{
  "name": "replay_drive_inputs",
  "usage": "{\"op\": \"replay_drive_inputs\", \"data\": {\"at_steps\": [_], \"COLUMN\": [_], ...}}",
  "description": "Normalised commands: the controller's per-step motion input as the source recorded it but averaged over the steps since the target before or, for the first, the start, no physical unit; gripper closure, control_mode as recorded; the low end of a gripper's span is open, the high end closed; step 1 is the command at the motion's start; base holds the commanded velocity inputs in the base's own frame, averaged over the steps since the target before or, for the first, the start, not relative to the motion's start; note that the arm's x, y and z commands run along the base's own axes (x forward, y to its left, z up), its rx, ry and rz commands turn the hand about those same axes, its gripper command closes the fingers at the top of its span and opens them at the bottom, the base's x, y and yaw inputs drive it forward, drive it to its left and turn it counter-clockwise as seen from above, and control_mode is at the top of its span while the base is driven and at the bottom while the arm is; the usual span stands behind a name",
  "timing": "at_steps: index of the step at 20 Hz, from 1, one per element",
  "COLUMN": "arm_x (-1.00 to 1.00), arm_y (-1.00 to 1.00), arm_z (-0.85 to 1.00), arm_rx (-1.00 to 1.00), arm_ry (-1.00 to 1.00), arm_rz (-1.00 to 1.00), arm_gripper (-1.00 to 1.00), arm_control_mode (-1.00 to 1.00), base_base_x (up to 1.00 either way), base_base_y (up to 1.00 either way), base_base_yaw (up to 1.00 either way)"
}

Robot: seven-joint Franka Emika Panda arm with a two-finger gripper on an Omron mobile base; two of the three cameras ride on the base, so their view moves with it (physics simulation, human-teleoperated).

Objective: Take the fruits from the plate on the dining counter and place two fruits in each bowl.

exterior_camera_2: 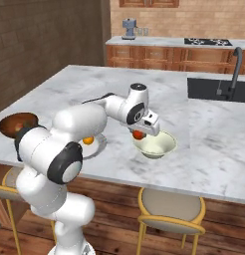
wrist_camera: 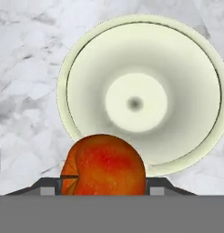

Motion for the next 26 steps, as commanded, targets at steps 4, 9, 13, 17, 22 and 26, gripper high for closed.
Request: {"op": "replay_drive_inputs", "data": {"at_steps": [4,9,13,17,22,26], "arm_x": [0.48,0.30,0.03,0.00,0.00,0.00], "arm_y": [-0.57,-0.23,-0.03,0.00,0.00,0.01], "arm_z": [-0.48,-0.40,-0.41,-0.40,-0.11,0.07], "arm_rx": [0.00,0.00,0.00,0.00,0.00,0.00], "arm_ry": [0.00,0.00,0.02,0.05,0.01,0.00], "arm_rz": [0.00,0.00,0.00,0.00,0.00,0.00], "arm_gripper": [1.00,1.00,1.00,1.00,-1.00,-1.00], "arm_control_mode": [-1.00,-1.00,-1.00,-1.00,-1.00,-1.00], "base_base_x": [0.00,0.00,0.00,0.00,0.00,0.00], "base_base_y": [0.00,0.00,0.00,0.00,0.00,0.00], "base_base_yaw": [0.00,0.00,0.00,0.00,0.00,0.00]}}
